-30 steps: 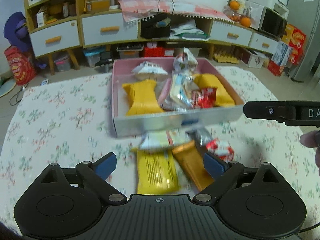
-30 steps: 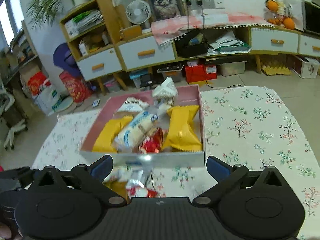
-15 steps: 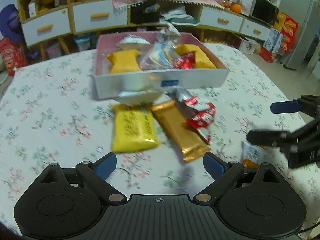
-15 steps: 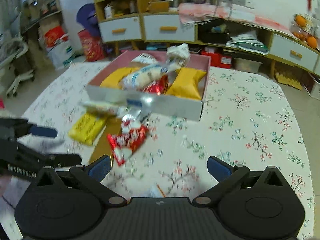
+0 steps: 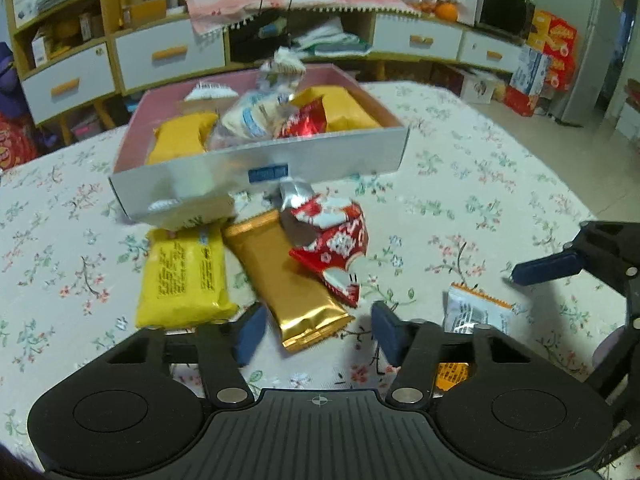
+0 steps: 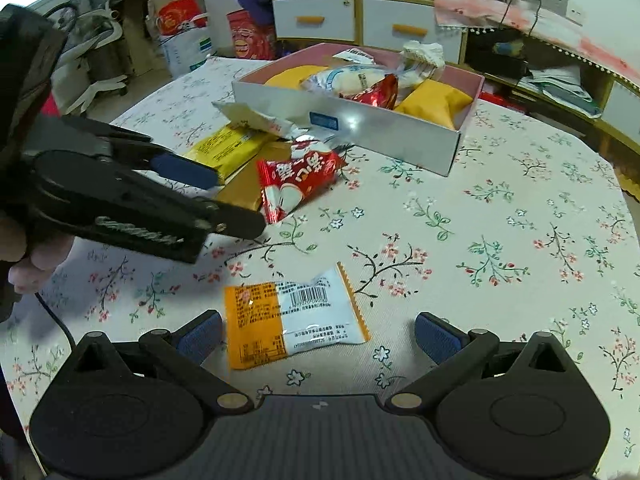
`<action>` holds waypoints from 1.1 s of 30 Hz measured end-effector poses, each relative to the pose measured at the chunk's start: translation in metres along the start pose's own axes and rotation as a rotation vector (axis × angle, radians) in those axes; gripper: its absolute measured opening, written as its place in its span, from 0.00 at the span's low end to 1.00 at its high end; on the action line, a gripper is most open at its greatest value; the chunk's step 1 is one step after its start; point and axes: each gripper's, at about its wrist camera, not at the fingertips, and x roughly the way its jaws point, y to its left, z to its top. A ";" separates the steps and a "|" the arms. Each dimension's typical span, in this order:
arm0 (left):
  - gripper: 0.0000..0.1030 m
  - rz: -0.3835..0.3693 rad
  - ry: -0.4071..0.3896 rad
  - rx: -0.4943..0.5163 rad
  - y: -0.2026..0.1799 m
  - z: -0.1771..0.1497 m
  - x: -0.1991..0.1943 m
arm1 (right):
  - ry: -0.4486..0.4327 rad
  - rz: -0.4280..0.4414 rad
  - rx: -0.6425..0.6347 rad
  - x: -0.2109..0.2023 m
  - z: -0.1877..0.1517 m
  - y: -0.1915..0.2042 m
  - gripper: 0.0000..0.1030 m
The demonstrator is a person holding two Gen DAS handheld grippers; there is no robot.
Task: Organize snacks
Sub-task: 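Grasp the gold bar with the left gripper while the right grasps the orange-white packet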
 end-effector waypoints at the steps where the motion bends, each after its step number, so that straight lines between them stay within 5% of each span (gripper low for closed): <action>1: 0.48 0.006 0.005 0.004 -0.001 0.000 0.002 | -0.002 -0.001 0.000 0.001 -0.001 0.000 0.75; 8: 0.33 0.020 -0.015 0.030 0.000 0.002 0.002 | -0.015 -0.006 -0.046 0.006 -0.005 0.006 0.75; 15: 0.33 -0.022 0.012 0.076 0.004 -0.002 -0.004 | -0.044 -0.009 -0.052 0.004 -0.004 0.005 0.65; 22: 0.33 -0.073 0.045 0.133 0.012 -0.018 -0.022 | -0.061 -0.005 -0.058 0.002 -0.001 0.006 0.42; 33: 0.38 -0.115 0.081 0.150 0.034 -0.037 -0.039 | -0.061 -0.003 -0.074 0.006 0.004 0.014 0.37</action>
